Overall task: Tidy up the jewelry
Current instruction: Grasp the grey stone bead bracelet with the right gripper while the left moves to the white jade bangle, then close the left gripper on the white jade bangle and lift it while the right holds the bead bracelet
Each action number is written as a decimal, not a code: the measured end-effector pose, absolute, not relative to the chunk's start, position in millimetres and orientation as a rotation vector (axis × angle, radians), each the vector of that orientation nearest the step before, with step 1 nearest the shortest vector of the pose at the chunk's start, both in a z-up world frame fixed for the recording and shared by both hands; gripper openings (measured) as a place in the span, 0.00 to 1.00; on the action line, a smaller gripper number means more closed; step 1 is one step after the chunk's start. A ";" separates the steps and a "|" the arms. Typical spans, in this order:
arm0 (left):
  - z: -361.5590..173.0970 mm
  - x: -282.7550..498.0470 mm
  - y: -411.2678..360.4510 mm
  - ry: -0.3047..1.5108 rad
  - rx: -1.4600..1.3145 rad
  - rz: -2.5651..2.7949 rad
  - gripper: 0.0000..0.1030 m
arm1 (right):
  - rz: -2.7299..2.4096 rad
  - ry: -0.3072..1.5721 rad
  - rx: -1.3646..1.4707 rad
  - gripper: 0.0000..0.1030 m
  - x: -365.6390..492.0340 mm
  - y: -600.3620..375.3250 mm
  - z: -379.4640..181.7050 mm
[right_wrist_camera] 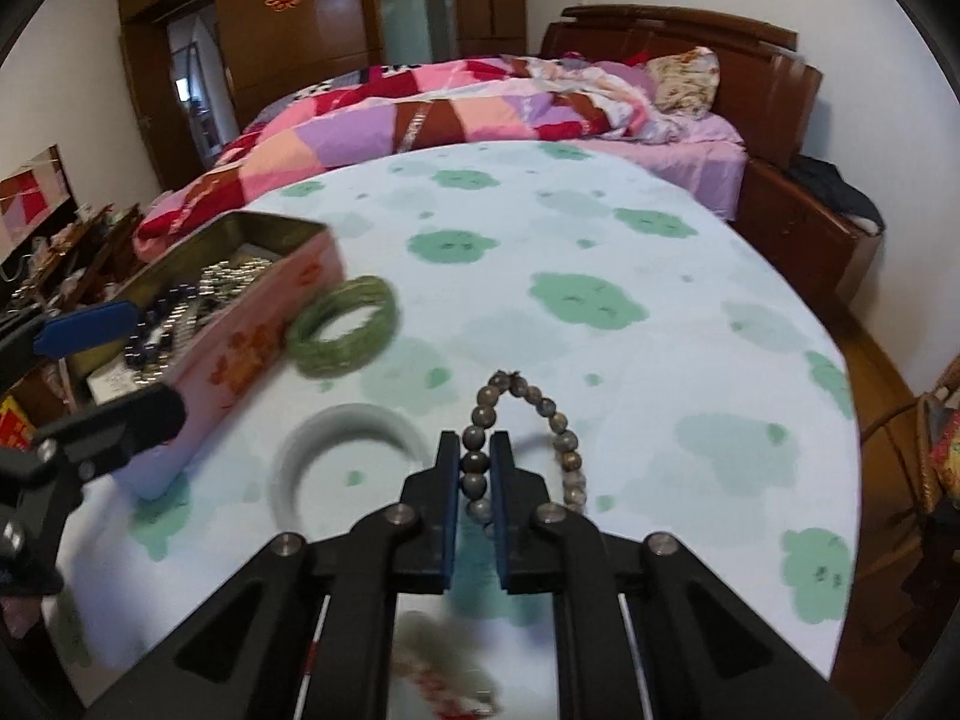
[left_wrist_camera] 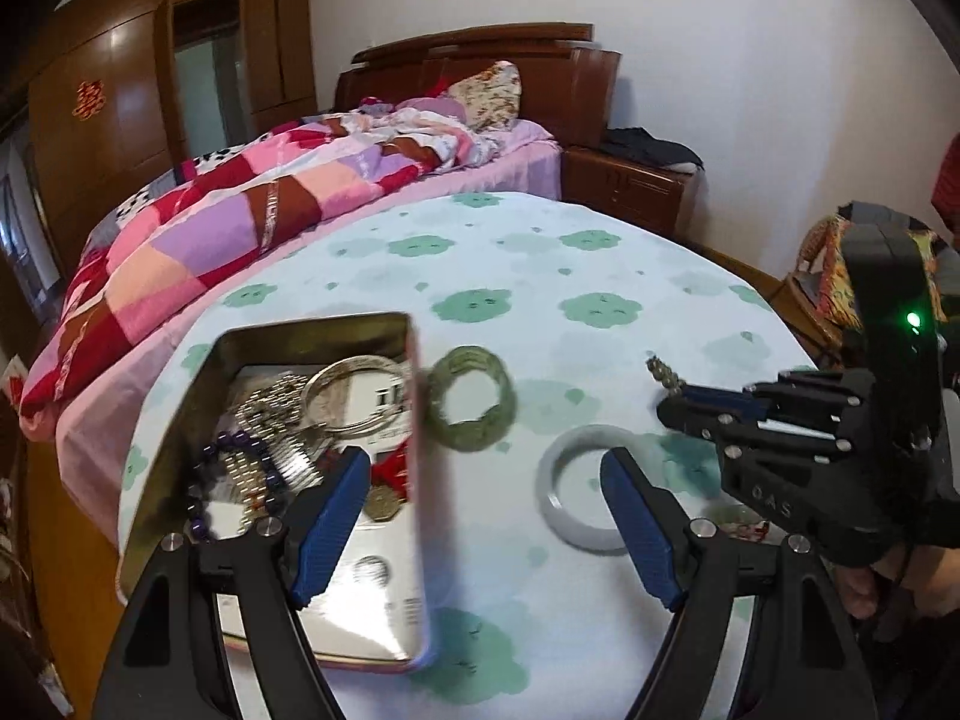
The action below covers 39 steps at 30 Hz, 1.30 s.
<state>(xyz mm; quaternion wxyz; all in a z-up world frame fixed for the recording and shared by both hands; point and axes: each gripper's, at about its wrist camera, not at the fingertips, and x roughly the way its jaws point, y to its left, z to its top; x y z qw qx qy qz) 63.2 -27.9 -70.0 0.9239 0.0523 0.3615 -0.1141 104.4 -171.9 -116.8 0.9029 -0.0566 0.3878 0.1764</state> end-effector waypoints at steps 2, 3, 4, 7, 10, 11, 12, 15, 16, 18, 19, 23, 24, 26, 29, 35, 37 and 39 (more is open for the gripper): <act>-72.7 65.6 -37.1 0.750 0.121 -0.257 0.73 | 0.341 0.807 -0.111 0.12 107.2 -179.9 -120.0; -75.9 68.4 -42.1 0.765 0.126 -0.270 0.69 | 0.337 0.812 -0.104 0.12 108.1 -182.6 -121.5; -79.3 71.2 -45.7 0.782 0.132 -0.276 0.60 | 0.334 0.814 -0.102 0.12 108.6 -183.9 -122.3; -91.2 79.5 -56.5 0.838 0.139 -0.299 0.49 | 0.332 0.807 -0.082 0.12 108.0 -188.5 -121.7; -100.9 84.5 -63.9 0.878 0.146 -0.301 0.40 | 0.339 0.800 -0.081 0.12 106.9 -188.6 -121.6; -104.0 86.1 -66.0 0.891 0.146 -0.302 0.40 | 0.341 0.798 -0.076 0.12 107.0 -189.6 -121.4; -107.2 87.8 -67.3 0.903 0.149 -0.291 0.40 | 0.343 0.799 -0.071 0.12 107.4 -190.4 -121.5; -113.6 90.5 -68.3 0.925 0.152 -0.279 0.39 | 0.349 0.797 -0.058 0.12 108.1 -192.3 -121.8; -115.9 91.7 -68.9 0.931 0.156 -0.277 0.37 | 0.350 0.796 -0.059 0.12 107.9 -192.0 -121.7; -121.4 95.1 -69.6 0.953 0.156 -0.276 0.34 | 0.350 0.794 -0.063 0.12 107.3 -191.1 -121.7; -122.4 95.6 -69.6 0.957 0.151 -0.279 0.33 | 0.351 0.795 -0.064 0.12 107.8 -190.5 -121.8; -120.9 95.2 -67.8 0.944 0.153 -0.278 0.15 | 0.353 0.797 -0.060 0.12 108.1 -191.2 -122.0; -120.6 95.3 -67.2 0.940 0.154 -0.282 0.13 | 0.352 0.795 -0.061 0.12 107.9 -191.2 -121.9; -119.7 93.6 -66.0 0.940 0.147 -0.295 0.10 | 0.350 0.790 -0.063 0.12 107.8 -190.9 -121.9; -117.7 89.5 -65.2 0.921 0.141 -0.291 0.10 | 0.347 0.781 -0.061 0.12 107.2 -190.7 -121.4; -101.8 82.2 -57.5 0.861 0.123 -0.271 0.09 | 0.348 0.763 -0.049 0.12 105.9 -191.8 -119.3; -97.2 80.4 -53.5 0.850 0.111 -0.267 0.09 | 0.348 0.752 -0.044 0.12 104.6 -192.5 -117.9; -91.9 77.7 -48.5 0.837 0.098 -0.261 0.09 | 0.346 0.743 -0.043 0.12 103.5 -192.8 -116.6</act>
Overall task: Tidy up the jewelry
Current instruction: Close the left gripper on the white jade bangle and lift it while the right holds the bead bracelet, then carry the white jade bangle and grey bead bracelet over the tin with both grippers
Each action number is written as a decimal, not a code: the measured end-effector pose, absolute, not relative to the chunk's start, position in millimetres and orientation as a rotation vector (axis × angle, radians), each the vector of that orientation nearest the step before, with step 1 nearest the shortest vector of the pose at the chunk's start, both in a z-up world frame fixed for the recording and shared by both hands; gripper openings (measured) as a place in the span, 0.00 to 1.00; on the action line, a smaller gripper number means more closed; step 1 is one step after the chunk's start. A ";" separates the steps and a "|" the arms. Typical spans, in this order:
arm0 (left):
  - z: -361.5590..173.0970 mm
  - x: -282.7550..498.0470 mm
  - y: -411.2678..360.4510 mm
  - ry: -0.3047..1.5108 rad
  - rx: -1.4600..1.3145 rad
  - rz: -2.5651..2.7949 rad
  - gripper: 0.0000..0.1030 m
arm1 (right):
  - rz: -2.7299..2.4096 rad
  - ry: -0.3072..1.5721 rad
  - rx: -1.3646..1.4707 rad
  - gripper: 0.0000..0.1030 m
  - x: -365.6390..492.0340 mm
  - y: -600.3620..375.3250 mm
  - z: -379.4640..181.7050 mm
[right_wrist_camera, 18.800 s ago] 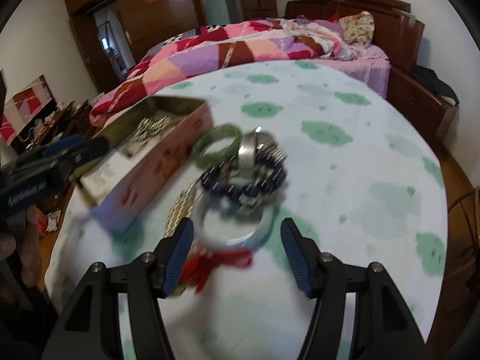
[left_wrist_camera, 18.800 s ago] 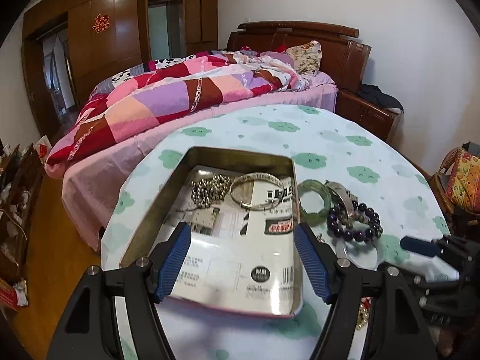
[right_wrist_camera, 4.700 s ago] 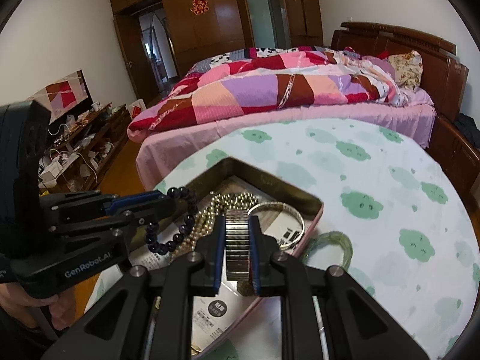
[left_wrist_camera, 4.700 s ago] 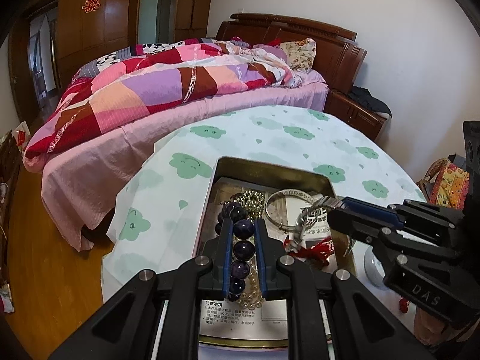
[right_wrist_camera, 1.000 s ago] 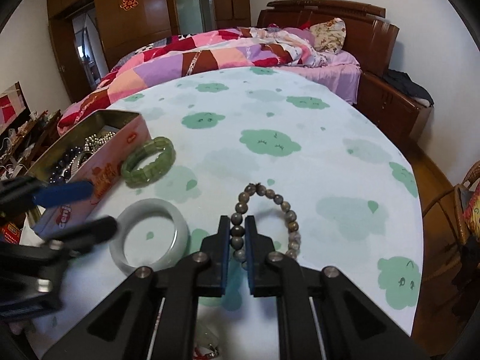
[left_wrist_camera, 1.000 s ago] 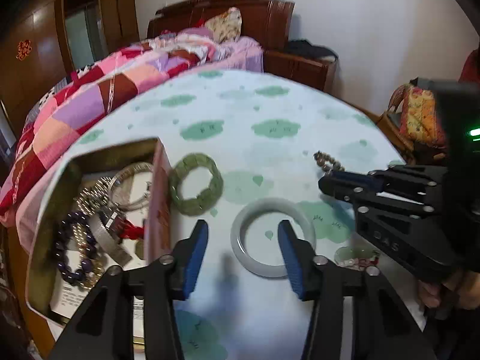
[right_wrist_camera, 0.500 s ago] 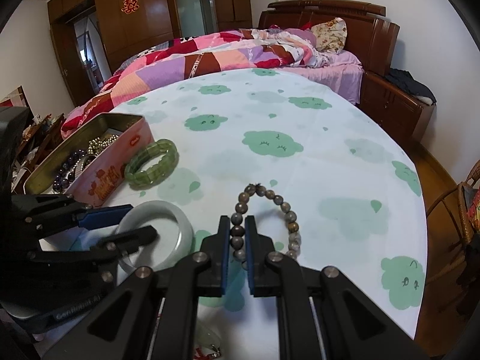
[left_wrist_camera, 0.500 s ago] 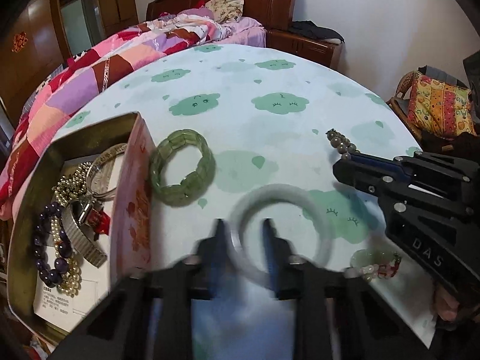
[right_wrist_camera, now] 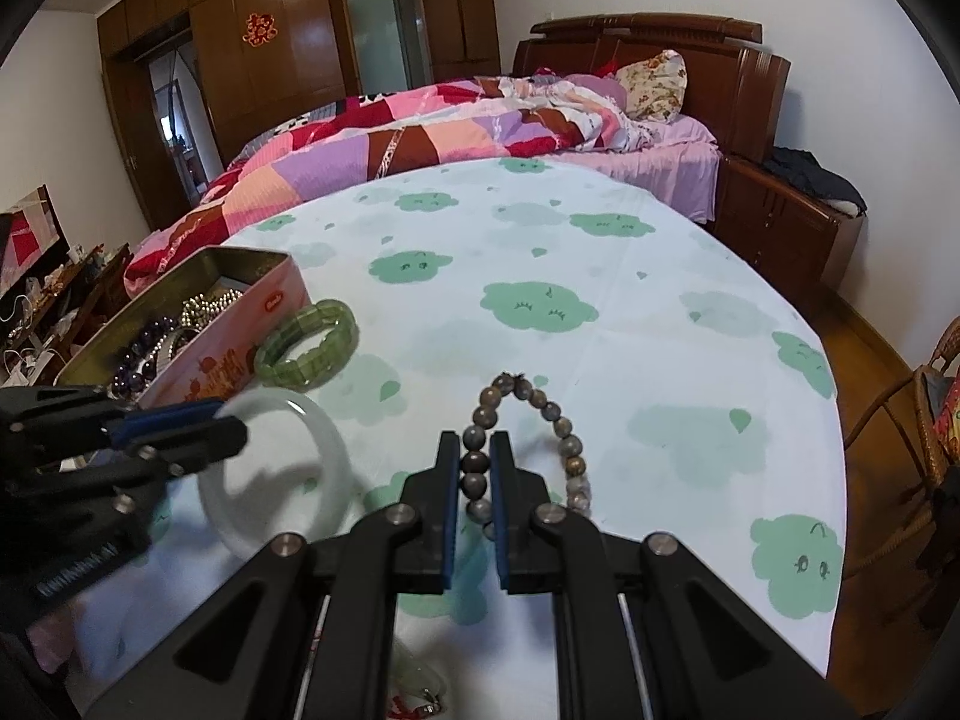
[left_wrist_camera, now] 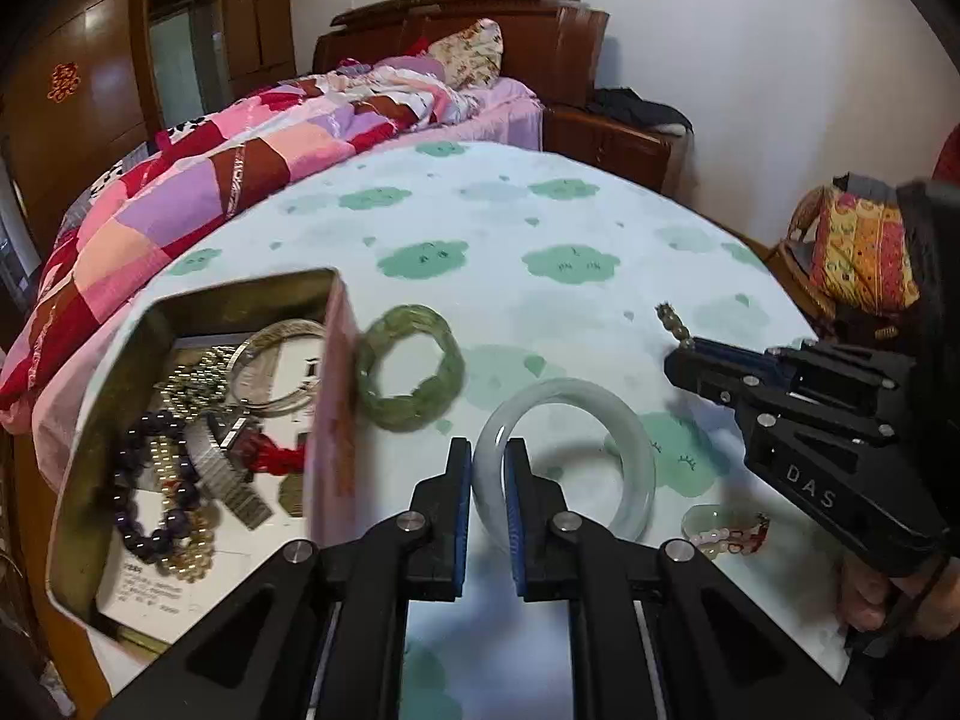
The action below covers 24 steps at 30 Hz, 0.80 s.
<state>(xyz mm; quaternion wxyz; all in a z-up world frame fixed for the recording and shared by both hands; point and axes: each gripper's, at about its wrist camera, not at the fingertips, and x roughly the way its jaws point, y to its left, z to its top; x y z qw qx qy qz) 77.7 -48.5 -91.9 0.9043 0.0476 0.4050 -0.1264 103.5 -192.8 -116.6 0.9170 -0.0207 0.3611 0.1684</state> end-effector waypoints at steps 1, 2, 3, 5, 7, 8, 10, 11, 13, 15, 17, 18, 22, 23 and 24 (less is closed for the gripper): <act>-88.4 75.6 -45.9 0.826 0.096 -0.255 0.09 | 0.347 0.740 -0.043 0.12 102.8 -192.7 -116.1; -85.5 74.0 -43.5 0.817 0.092 -0.250 0.09 | 0.347 0.735 -0.043 0.12 102.2 -192.8 -115.5; -83.2 72.9 -41.3 0.808 0.087 -0.247 0.09 | 0.346 0.729 -0.040 0.12 101.4 -193.2 -114.5; -78.8 70.8 -37.5 0.797 0.078 -0.243 0.09 | 0.349 0.723 -0.035 0.12 101.0 -192.6 -112.5; -74.6 69.5 -33.4 0.786 0.070 -0.238 0.09 | 0.353 0.716 -0.036 0.12 99.2 -191.5 -109.3; -71.3 68.0 -30.8 0.776 0.068 -0.230 0.09 | 0.359 0.708 -0.035 0.12 97.3 -190.3 -106.2; -65.8 65.3 -26.5 0.762 0.065 -0.219 0.09 | 0.368 0.692 -0.038 0.12 93.8 -188.0 -100.3; -63.1 64.2 -23.8 0.757 0.061 -0.217 0.09 | 0.374 0.684 -0.038 0.12 92.2 -186.3 -96.7; -58.7 62.5 -18.1 0.750 0.051 -0.209 0.09 | 0.389 0.668 -0.038 0.12 89.4 -182.7 -89.9; -54.1 60.5 -11.2 0.742 0.041 -0.198 0.09 | 0.401 0.657 -0.037 0.12 87.1 -179.2 -85.0; -49.9 59.1 -4.0 0.734 0.028 -0.185 0.09 | 0.416 0.642 -0.041 0.12 84.1 -174.0 -78.6; -47.7 58.2 0.1 0.729 0.023 -0.177 0.09 | 0.426 0.635 -0.044 0.12 82.5 -170.6 -74.8; -42.4 55.9 13.2 0.718 0.005 -0.149 0.09 | 0.458 0.610 -0.052 0.12 80.1 -159.2 -62.9; -41.7 55.4 16.3 0.716 0.001 -0.142 0.09 | 0.464 0.604 -0.056 0.12 79.5 -156.3 -60.4; -41.0 55.1 19.2 0.714 -0.005 -0.136 0.09 | 0.471 0.599 -0.059 0.12 79.6 -153.2 -58.0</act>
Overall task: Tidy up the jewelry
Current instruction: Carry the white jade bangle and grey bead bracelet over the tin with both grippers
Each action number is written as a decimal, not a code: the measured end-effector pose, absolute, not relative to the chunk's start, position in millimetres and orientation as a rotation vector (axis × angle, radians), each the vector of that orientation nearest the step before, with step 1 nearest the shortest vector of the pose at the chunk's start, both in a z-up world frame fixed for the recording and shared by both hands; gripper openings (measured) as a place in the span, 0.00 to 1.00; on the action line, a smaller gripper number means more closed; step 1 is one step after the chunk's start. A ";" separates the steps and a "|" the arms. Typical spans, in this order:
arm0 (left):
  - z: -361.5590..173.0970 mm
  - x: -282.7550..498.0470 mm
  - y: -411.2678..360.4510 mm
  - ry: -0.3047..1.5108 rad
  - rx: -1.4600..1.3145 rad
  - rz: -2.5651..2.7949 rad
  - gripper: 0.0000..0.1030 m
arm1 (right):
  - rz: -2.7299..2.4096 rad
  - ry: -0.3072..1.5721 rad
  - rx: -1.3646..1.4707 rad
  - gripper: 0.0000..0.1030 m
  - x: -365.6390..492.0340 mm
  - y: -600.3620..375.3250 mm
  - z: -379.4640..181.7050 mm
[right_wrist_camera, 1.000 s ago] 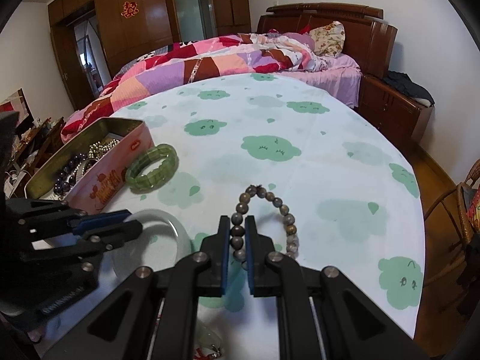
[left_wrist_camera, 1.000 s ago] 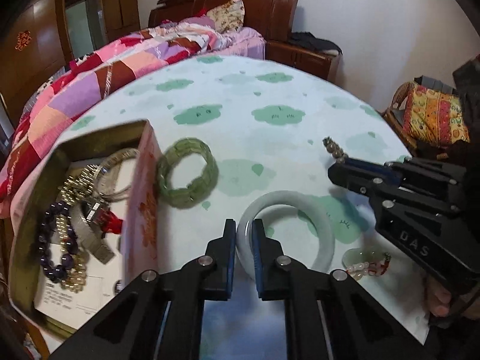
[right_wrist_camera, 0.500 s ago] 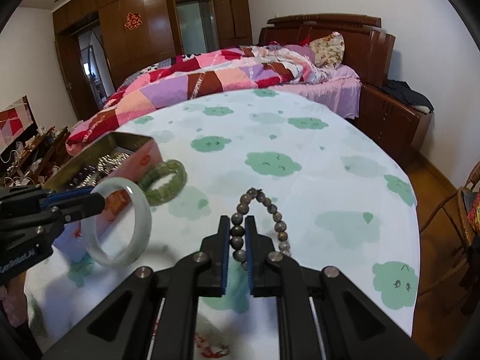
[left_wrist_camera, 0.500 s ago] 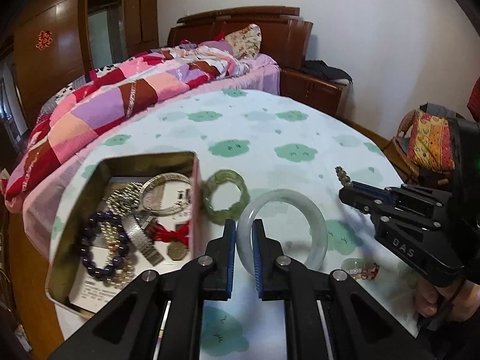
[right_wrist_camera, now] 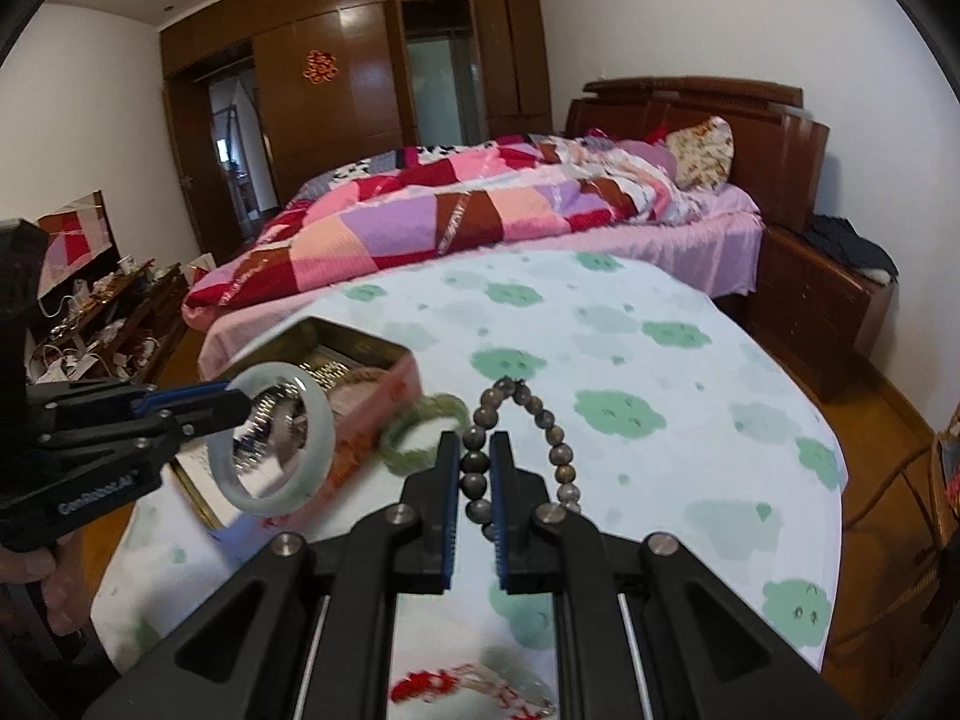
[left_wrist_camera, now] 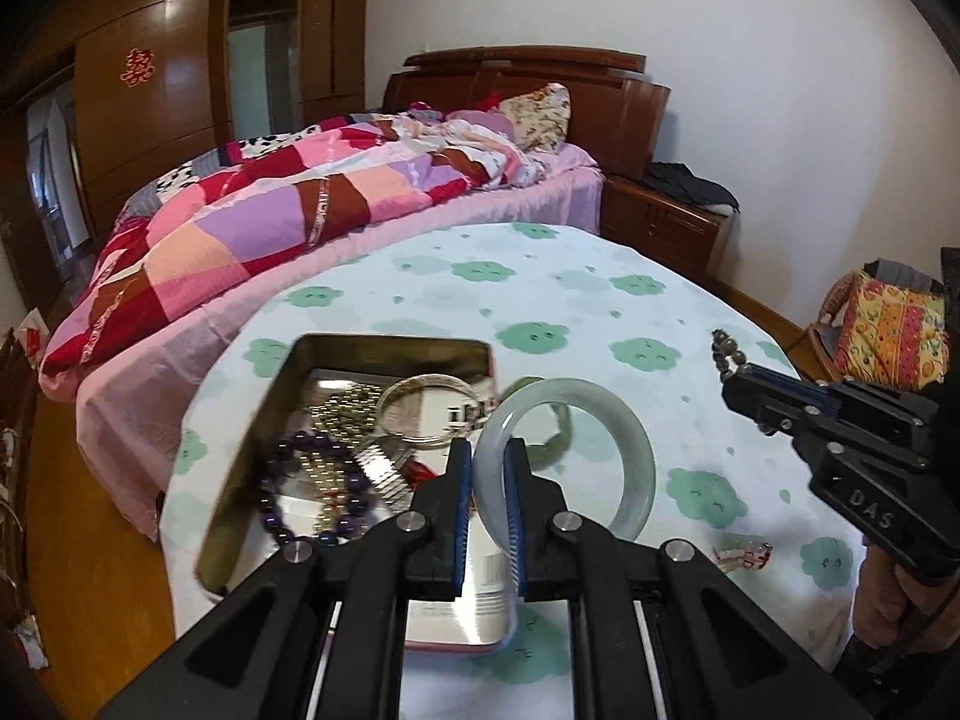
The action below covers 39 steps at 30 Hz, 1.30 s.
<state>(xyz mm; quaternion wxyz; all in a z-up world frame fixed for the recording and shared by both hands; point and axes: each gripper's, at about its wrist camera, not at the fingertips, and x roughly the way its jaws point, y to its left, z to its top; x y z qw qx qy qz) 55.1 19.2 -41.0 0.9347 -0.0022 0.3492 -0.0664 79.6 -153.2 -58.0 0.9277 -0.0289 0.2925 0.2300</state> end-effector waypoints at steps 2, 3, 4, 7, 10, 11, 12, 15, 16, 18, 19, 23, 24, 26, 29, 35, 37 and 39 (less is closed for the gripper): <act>-40.4 54.7 24.9 0.712 -0.014 -0.125 0.09 | 0.489 0.591 -0.065 0.12 79.1 -145.9 -53.1; -39.9 54.3 28.0 0.711 -0.018 -0.120 0.09 | 0.496 0.588 -0.068 0.12 78.9 -143.4 -51.8; -39.5 54.1 31.0 0.711 -0.022 -0.114 0.09 | 0.504 0.586 -0.072 0.12 79.2 -139.9 -50.2; -39.1 53.4 39.1 0.709 -0.032 -0.099 0.09 | 0.530 0.581 -0.083 0.12 79.9 -128.2 -46.1; -39.1 53.3 48.1 0.708 -0.044 -0.081 0.09 | 0.552 0.573 -0.100 0.12 79.7 -117.5 -42.9; -38.9 53.2 51.1 0.708 -0.048 -0.076 0.09 | 0.559 0.571 -0.104 0.12 79.8 -114.3 -41.7; -38.5 53.0 54.1 0.707 -0.053 -0.070 0.09 | 0.565 0.569 -0.107 0.12 79.8 -111.2 -40.5; -37.5 52.2 60.8 0.704 -0.061 -0.057 0.09 | 0.587 0.554 -0.121 0.12 79.2 -101.9 -35.0; -37.1 52.1 63.7 0.703 -0.065 -0.051 0.09 | 0.596 0.548 -0.127 0.12 79.3 -97.1 -32.2; -36.3 51.8 68.4 0.701 -0.071 -0.042 0.10 | 0.606 0.540 -0.136 0.12 78.4 -92.2 -29.4; -35.8 51.6 70.6 0.700 -0.074 -0.039 0.10 | 0.612 0.535 -0.140 0.12 78.4 -89.1 -27.3; -34.1 51.9 83.4 0.697 -0.089 -0.013 0.10 | 0.633 0.524 -0.154 0.12 78.2 -78.2 -22.7; -34.2 52.4 86.2 0.697 -0.093 -0.006 0.10 | 0.637 0.523 -0.156 0.12 78.0 -76.3 -22.2; -34.7 52.6 91.8 0.699 -0.097 0.009 0.10 | 0.649 0.525 -0.156 0.12 79.2 -70.2 -21.7; -36.7 53.3 100.1 0.708 -0.102 0.027 0.10 | 0.670 0.533 -0.159 0.12 79.9 -61.1 -23.3; -47.6 56.5 119.6 0.738 -0.123 0.059 0.10 | 0.714 0.561 -0.172 0.12 75.6 -42.9 -32.3; -50.1 57.3 124.4 0.743 -0.132 0.068 0.10 | 0.727 0.572 -0.181 0.12 73.6 -37.2 -37.0; -53.1 58.1 129.0 0.748 -0.142 0.076 0.10 | 0.736 0.581 -0.192 0.12 71.7 -32.2 -41.5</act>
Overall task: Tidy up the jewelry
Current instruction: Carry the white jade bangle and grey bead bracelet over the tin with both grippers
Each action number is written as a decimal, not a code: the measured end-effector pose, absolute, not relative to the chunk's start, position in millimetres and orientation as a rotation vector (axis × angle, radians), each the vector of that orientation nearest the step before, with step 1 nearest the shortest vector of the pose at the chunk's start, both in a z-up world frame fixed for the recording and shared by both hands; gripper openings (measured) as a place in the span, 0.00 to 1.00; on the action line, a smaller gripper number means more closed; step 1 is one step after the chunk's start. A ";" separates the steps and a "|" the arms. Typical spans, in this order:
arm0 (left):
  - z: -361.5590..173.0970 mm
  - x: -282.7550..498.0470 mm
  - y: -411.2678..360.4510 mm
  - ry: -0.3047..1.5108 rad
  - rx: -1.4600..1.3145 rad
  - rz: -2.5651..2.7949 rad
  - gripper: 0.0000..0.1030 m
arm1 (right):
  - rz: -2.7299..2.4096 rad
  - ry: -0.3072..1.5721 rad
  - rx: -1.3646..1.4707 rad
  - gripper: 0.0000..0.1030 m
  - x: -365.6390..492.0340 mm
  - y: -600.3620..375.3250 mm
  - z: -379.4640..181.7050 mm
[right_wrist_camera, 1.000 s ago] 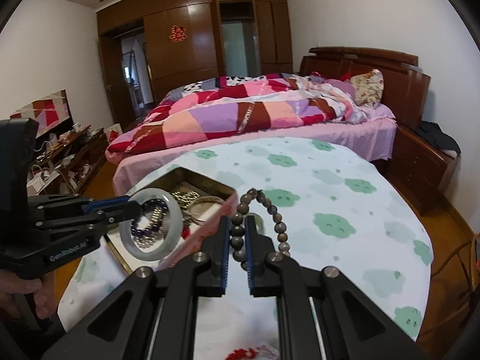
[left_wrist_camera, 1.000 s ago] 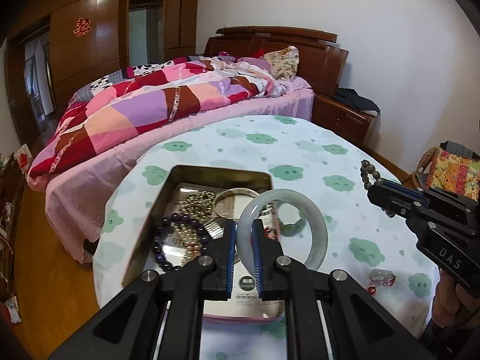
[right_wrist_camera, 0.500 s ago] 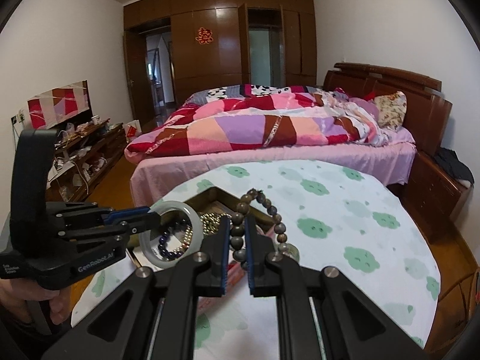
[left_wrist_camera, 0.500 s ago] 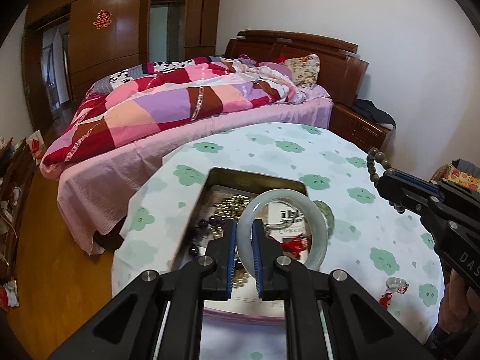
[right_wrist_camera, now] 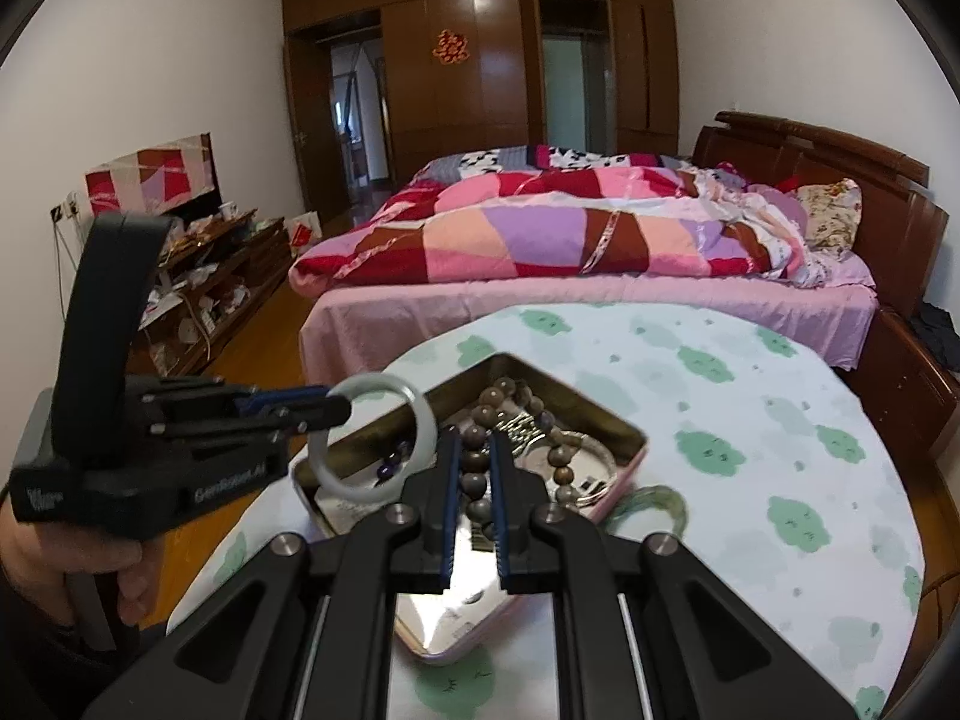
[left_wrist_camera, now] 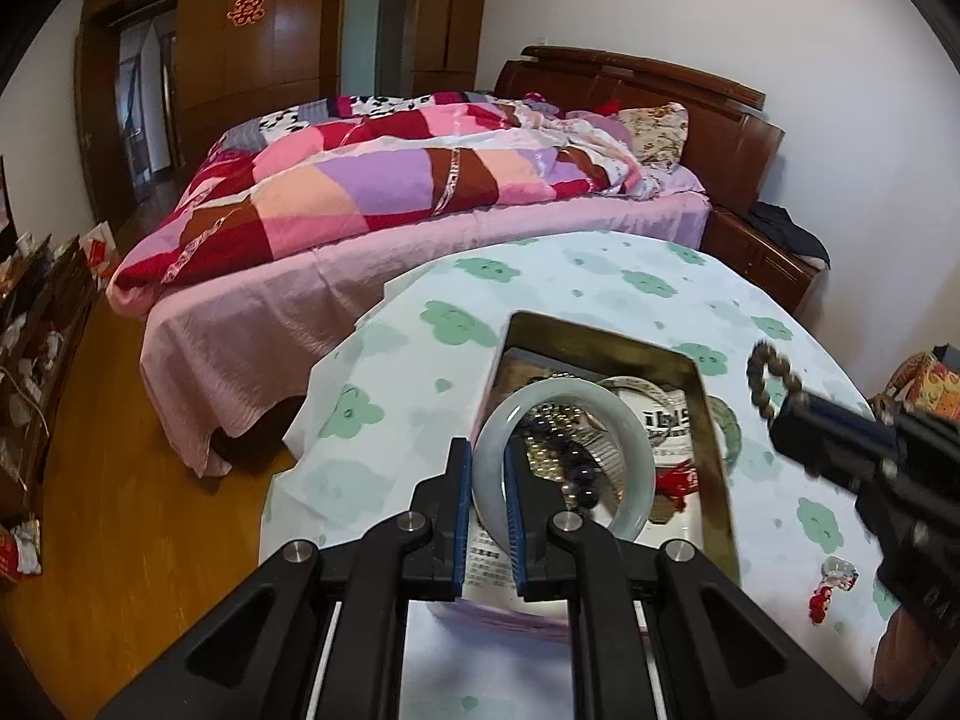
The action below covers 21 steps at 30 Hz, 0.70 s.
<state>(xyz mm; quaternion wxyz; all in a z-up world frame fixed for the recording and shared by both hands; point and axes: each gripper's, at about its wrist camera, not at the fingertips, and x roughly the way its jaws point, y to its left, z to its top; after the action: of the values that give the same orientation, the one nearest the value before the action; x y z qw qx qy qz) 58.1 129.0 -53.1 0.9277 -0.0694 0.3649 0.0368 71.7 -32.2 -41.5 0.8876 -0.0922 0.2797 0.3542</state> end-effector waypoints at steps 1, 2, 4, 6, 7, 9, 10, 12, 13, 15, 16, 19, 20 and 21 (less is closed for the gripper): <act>-54.0 58.7 129.5 0.750 -0.144 0.076 0.10 | 0.741 0.587 -0.196 0.12 70.9 -29.9 -43.9; -56.0 59.2 130.2 0.755 -0.148 0.075 0.10 | 0.746 0.593 -0.199 0.12 70.1 -27.4 -46.7; -59.2 60.3 129.4 0.762 -0.153 0.069 0.10 | 0.753 0.606 -0.203 0.12 69.2 -24.0 -51.3; -62.3 61.6 126.7 0.769 -0.153 0.057 0.10 | 0.758 0.616 -0.207 0.12 69.4 -22.0 -55.5; -63.9 62.2 124.8 0.773 -0.152 0.050 0.10 | 0.760 0.624 -0.209 0.12 68.8 -21.1 -58.0; -66.0 63.0 121.2 0.778 -0.148 0.039 0.10 | 0.762 0.635 -0.212 0.12 68.6 -20.0 -61.0; -67.6 63.7 120.1 0.782 -0.147 0.036 0.10 | 0.762 0.638 -0.213 0.12 69.7 -19.6 -62.4; -70.3 64.8 119.9 0.791 -0.146 0.033 0.10 | 0.762 0.646 -0.214 0.12 70.2 -18.6 -65.0; -71.7 65.4 120.2 0.795 -0.146 0.035 0.10 | 0.762 0.650 -0.215 0.12 70.3 -18.3 -66.5; -73.6 66.2 120.4 0.801 -0.143 0.036 0.10 | 0.763 0.659 -0.217 0.12 70.5 -17.5 -69.1; -74.5 66.6 120.1 0.805 -0.142 0.035 0.10 | 0.764 0.663 -0.219 0.12 70.1 -16.9 -70.5; -76.8 67.3 116.7 0.813 -0.132 0.029 0.10 | 0.766 0.681 -0.224 0.12 70.7 -14.9 -75.9; -77.4 67.5 115.4 0.814 -0.128 0.027 0.10 | 0.766 0.686 -0.226 0.12 71.6 -14.7 -77.8; -78.1 67.7 114.2 0.816 -0.126 0.024 0.10 | 0.766 0.690 -0.227 0.12 71.6 -14.6 -79.2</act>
<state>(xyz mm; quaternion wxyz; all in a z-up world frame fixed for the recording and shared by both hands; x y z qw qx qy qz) 67.7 114.2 -78.1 0.9160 -0.0611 0.3964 0.0117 71.6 -14.6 -79.2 0.8638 -0.1082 0.3294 0.3656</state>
